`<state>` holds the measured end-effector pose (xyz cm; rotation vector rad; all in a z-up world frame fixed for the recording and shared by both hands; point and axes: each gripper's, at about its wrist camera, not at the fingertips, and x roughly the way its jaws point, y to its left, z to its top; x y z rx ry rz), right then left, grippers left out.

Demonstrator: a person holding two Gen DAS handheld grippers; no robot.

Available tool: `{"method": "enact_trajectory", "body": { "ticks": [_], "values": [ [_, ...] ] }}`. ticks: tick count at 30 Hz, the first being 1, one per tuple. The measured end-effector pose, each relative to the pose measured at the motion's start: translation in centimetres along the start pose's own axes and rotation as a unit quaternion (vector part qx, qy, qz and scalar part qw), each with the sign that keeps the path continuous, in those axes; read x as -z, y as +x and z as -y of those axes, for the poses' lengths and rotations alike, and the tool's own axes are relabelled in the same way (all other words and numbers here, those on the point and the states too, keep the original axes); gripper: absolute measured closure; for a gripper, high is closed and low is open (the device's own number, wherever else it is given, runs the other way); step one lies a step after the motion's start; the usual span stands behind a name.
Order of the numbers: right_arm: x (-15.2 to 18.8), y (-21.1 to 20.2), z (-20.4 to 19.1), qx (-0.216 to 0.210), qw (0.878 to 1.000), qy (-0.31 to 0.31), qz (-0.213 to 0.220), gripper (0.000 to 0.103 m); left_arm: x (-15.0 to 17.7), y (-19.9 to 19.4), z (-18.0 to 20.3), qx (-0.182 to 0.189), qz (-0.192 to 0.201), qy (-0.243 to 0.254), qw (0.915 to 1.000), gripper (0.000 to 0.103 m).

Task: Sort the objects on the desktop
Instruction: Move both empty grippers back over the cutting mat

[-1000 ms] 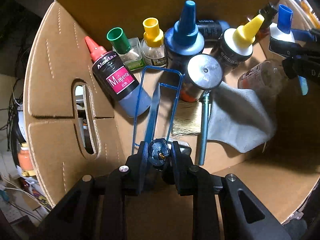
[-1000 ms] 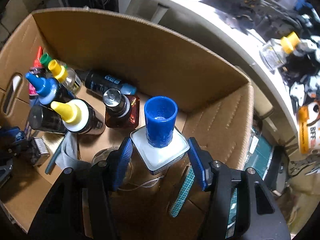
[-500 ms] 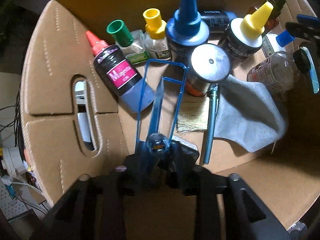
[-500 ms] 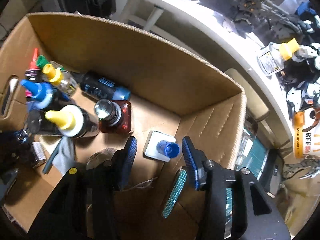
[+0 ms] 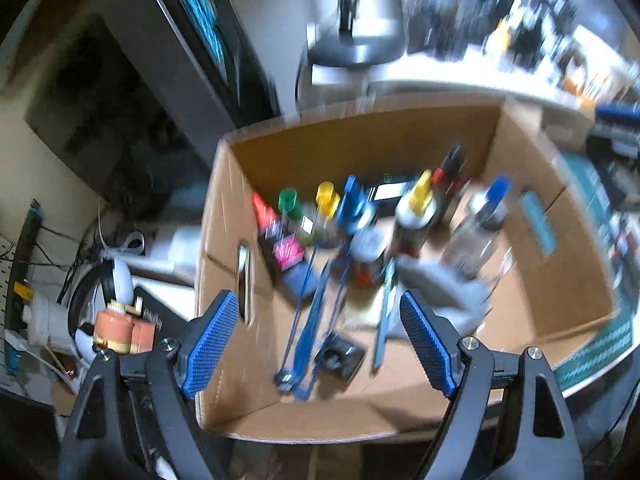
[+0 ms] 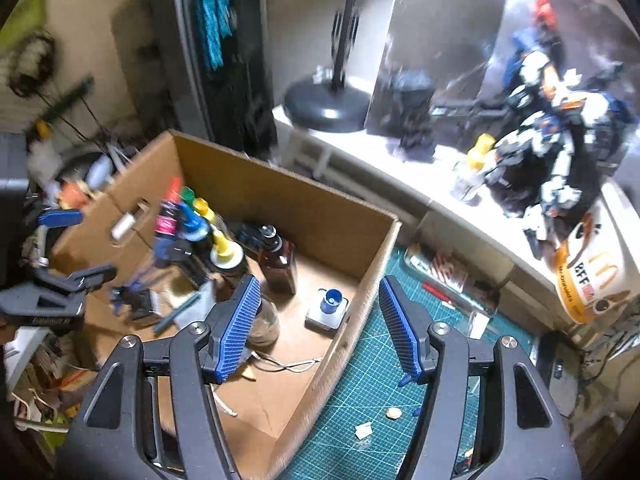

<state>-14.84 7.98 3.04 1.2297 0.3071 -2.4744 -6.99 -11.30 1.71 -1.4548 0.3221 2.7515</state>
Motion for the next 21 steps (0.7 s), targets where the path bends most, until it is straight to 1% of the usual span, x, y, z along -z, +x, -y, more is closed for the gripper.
{"method": "enact_trajectory", "body": {
  "ticks": [1, 2, 5, 6, 7, 8, 9, 11, 12, 14, 17, 18, 21],
  "values": [
    [0.6, -1.3, 0.9, -0.016, 1.0, 0.008, 0.014, 0.04, -0.4, 0.5, -0.6, 0.002, 0.029, -0.006, 0.9996, 0.019],
    [1.3, -2.4, 1.6, -0.023, 0.999, 0.014, 0.029, 0.04, 0.0, -0.9, -0.1, 0.006, 0.062, -0.012, 0.998, 0.019],
    [3.7, -6.2, 3.7, -0.022, 0.996, 0.026, 0.084, 0.039, 1.1, -2.1, 1.2, 0.024, 0.137, -0.027, 0.99, 0.019],
    [4.6, -7.5, 4.4, -0.016, 0.994, 0.03, 0.101, 0.037, 1.6, -2.5, 1.8, 0.034, 0.159, -0.031, 0.9862, 0.019],
    [5.7, -8.6, 5.0, -0.003, 0.993, 0.032, 0.115, 0.033, 2.1, -2.9, 2.3, 0.043, 0.181, -0.034, 0.9818, 0.019],
    [6.6, -9.6, 5.6, 0.01, 0.991, 0.035, 0.127, 0.032, 2.6, -3.2, 2.9, 0.053, 0.204, -0.038, 0.9768, 0.019],
    [7.6, -10.3, 6.3, 0.023, 0.99, 0.039, 0.134, 0.032, 3.4, -3.6, 3.8, 0.064, 0.231, -0.041, 0.97, 0.019],
    [10.0, -11.6, 7.8, 0.05, 0.987, 0.051, 0.141, 0.032, 4.7, -3.8, 5.4, 0.087, 0.289, -0.038, 0.9527, 0.019],
    [11.0, -12.1, 8.6, 0.062, 0.986, 0.058, 0.143, 0.032, 5.2, -3.6, 6.0, 0.095, 0.31, -0.041, 0.9452, 0.018],
    [13.0, -12.9, 10.0, 0.084, 0.984, 0.071, 0.142, 0.032, 6.0, -3.4, 7.8, 0.112, 0.322, -0.046, 0.9388, 0.018],
    [16.5, -13.5, 12.2, 0.122, 0.98, 0.082, 0.134, 0.032, 7.3, -2.2, 10.6, 0.165, 0.32, -0.043, 0.9319, 0.018],
    [17.5, -13.6, 13.0, 0.132, 0.979, 0.088, 0.129, 0.032, 7.8, -2.1, 11.7, 0.176, 0.322, -0.041, 0.9292, 0.018],
    [20.6, -13.4, 15.6, 0.143, 0.976, 0.123, 0.111, 0.032, 9.2, -2.3, 14.4, 0.184, 0.353, -0.031, 0.9167, 0.018]
  ]
}}
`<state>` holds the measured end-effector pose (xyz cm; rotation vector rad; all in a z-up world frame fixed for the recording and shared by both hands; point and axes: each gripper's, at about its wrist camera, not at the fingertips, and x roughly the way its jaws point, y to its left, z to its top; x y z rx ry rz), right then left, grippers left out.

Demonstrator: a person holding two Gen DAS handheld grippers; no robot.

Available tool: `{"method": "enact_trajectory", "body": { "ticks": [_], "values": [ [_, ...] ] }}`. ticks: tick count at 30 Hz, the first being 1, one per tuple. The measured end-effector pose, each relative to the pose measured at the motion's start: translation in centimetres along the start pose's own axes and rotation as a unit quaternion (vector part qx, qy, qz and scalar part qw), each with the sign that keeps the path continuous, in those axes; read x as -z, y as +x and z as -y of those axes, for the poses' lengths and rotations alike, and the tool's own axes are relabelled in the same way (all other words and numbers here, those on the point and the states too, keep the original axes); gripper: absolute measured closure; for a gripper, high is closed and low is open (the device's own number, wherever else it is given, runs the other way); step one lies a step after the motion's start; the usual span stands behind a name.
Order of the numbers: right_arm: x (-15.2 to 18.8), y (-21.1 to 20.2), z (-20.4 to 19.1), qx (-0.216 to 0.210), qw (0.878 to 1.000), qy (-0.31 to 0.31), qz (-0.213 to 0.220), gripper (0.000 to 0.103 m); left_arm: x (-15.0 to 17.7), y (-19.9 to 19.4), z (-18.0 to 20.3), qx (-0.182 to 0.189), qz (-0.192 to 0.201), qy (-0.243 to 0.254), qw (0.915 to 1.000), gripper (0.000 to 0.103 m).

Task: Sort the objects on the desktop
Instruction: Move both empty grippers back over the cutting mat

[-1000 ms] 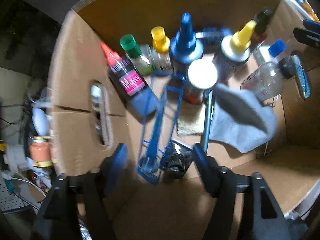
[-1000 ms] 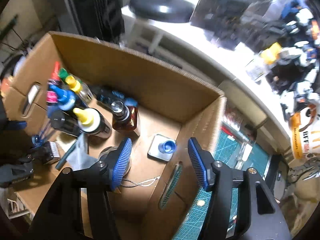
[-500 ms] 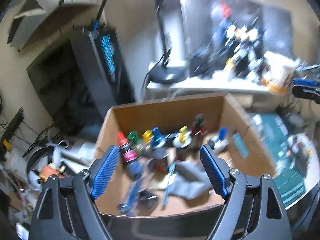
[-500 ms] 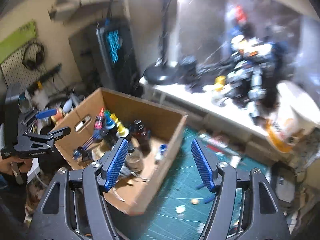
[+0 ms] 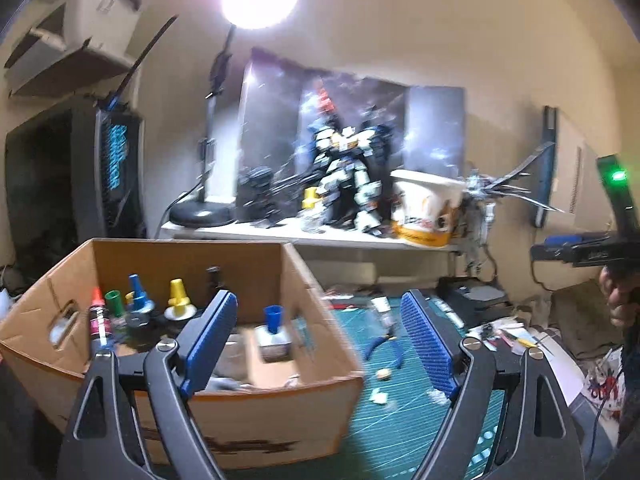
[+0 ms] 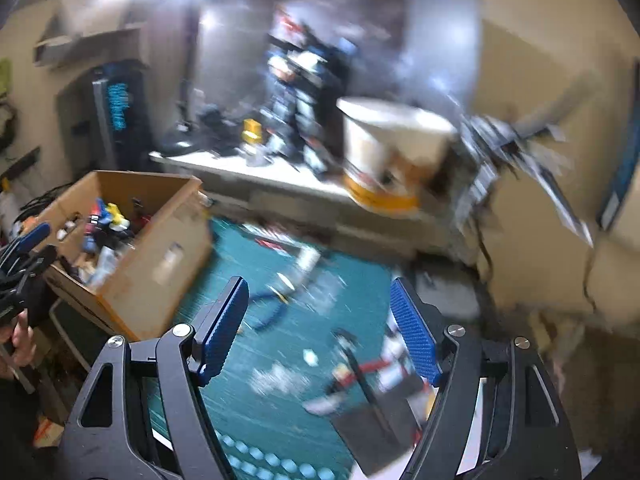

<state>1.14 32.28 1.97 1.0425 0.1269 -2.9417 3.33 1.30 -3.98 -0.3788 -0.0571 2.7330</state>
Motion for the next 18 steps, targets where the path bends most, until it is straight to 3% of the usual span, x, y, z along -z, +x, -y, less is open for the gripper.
{"method": "enact_trajectory", "body": {
  "ticks": [3, 7, 12, 18],
  "values": [
    [2.5, 0.6, 3.0, 0.011, 0.999, 0.036, -0.019, 0.032, 1.4, 0.0, 3.3, 0.022, 0.003, 0.025, 0.9994, 0.017],
    [5.7, 1.8, 6.0, 0.028, 0.996, 0.079, -0.041, 0.032, 3.0, 2.0, 6.8, 0.063, -0.026, 0.036, 0.997, 0.017],
    [8.2, 2.4, 7.9, 0.057, 0.994, 0.083, -0.052, 0.033, 4.4, 4.3, 9.5, 0.089, -0.046, 0.044, 0.9941, 0.017],
    [10.2, 2.0, 10.5, 0.062, 0.994, 0.075, -0.05, 0.047, 4.9, 8.5, 11.2, 0.106, -0.078, 0.07, 0.9888, 0.017]
  ]
}}
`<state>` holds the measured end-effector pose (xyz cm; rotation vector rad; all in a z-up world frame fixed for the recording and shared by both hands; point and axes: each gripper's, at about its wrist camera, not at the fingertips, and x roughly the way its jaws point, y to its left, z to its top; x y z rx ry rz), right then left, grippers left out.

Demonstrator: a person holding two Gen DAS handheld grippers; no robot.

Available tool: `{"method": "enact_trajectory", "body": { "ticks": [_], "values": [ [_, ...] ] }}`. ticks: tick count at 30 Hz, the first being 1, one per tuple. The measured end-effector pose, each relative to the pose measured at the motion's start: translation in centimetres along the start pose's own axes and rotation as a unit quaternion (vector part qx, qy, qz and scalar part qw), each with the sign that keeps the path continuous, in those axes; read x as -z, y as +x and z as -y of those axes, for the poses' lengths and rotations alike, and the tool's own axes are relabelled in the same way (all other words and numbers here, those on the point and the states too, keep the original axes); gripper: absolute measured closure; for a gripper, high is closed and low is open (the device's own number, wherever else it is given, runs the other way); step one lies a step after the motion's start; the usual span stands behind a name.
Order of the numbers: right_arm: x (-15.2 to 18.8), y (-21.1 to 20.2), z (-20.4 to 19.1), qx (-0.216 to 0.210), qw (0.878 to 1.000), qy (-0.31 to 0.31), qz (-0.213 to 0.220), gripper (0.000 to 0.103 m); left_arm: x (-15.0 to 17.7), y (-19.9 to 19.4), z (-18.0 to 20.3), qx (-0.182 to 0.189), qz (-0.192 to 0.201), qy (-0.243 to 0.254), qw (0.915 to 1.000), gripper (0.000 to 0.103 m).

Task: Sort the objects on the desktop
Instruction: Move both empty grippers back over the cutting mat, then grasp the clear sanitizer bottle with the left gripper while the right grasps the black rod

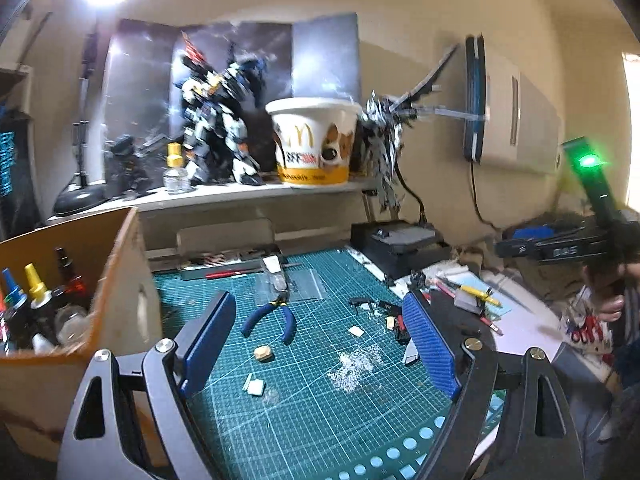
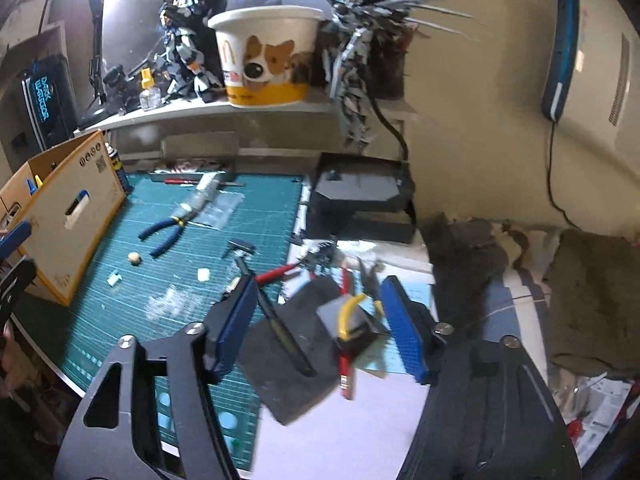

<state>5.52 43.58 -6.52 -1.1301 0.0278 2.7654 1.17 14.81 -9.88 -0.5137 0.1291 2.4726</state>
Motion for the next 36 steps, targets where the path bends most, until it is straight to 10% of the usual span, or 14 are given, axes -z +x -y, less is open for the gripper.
{"method": "enact_trajectory", "body": {
  "ticks": [19, 36],
  "values": [
    [0.8, 12.9, -4.4, -0.132, 0.96, -0.215, -0.123, 0.077, -2.9, 16.9, -5.3, -0.055, -0.159, -0.08, 0.9825, 0.017],
    [0.6, 13.1, -3.6, -0.161, 0.966, -0.15, -0.139, 0.093, -3.3, 24.5, -6.9, -0.055, -0.188, -0.095, 0.9761, 0.017]
  ]
}}
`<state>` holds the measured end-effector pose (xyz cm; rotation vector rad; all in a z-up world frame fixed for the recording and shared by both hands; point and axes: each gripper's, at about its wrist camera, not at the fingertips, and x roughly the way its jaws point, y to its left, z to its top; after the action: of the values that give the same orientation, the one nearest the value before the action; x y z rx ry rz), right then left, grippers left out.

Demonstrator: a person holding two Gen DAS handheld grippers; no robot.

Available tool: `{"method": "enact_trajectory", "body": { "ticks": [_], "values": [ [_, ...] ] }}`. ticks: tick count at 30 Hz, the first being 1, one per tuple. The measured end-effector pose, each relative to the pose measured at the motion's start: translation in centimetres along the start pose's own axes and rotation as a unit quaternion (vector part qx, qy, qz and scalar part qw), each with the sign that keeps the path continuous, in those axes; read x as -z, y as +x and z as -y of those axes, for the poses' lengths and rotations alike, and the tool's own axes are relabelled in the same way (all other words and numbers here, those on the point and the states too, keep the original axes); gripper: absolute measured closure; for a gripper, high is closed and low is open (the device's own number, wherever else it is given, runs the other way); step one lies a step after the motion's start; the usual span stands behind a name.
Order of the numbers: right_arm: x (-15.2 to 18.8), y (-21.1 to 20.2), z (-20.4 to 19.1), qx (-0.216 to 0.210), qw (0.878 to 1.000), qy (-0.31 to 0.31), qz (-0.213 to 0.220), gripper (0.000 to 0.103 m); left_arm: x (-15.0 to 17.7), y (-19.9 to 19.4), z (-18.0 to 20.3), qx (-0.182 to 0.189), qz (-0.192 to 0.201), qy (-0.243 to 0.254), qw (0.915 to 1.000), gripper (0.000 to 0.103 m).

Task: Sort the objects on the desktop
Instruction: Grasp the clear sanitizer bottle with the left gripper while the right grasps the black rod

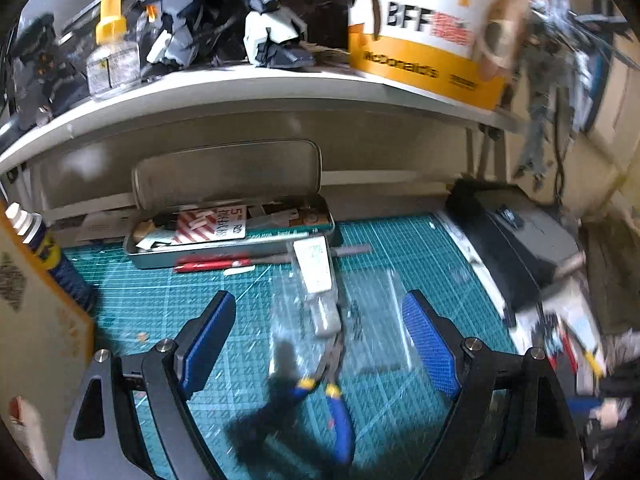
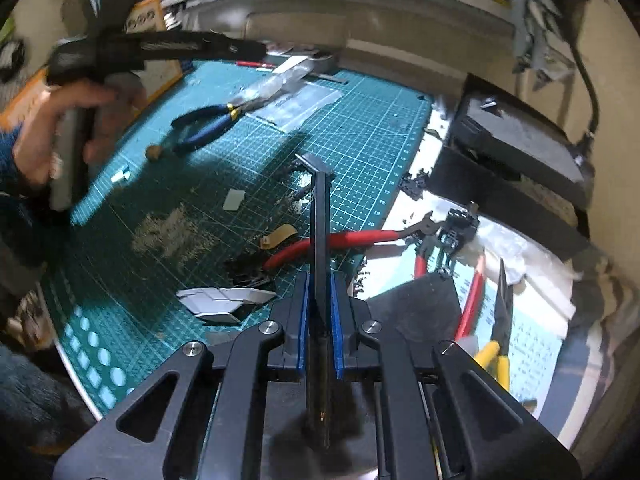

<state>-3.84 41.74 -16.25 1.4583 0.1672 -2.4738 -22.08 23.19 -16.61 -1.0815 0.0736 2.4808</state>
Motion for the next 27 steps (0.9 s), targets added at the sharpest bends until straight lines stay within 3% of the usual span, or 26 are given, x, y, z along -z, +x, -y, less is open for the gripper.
{"method": "enact_trajectory", "body": {
  "ticks": [5, 7, 9, 13, 20, 27],
  "values": [
    [-0.7, -2.1, -0.3, 0.001, 1.0, 0.011, 0.021, 0.093, -0.6, 3.4, 0.8, 0.002, -0.034, -0.023, 0.9992, 0.017],
    [-1.0, -3.0, -0.4, 0.0, 0.999, 0.018, 0.028, 0.093, -0.5, 4.5, 1.0, 0.0, -0.046, -0.028, 0.9985, 0.026],
    [-1.3, -4.0, -0.6, 0.001, 0.999, 0.022, 0.036, 0.094, -0.3, 5.3, 1.1, -0.011, -0.055, -0.033, 0.9979, 0.045],
    [-1.7, -5.8, -0.7, 0.004, 0.998, 0.033, 0.056, 0.094, -0.1, 5.6, 1.3, -0.04, -0.047, -0.024, 0.9978, 0.073],
    [-2.0, -7.5, -1.2, 0.009, 0.996, 0.044, 0.075, 0.094, -0.5, 2.7, 1.2, -0.019, -0.024, -0.027, 0.9991, 0.076],
    [-3.0, -8.9, -3.3, 0.04, 0.994, 0.044, 0.097, 0.094, -0.8, -7.5, 2.5, 0.001, 0.043, 0.007, 0.999, 0.076]
  ]
}}
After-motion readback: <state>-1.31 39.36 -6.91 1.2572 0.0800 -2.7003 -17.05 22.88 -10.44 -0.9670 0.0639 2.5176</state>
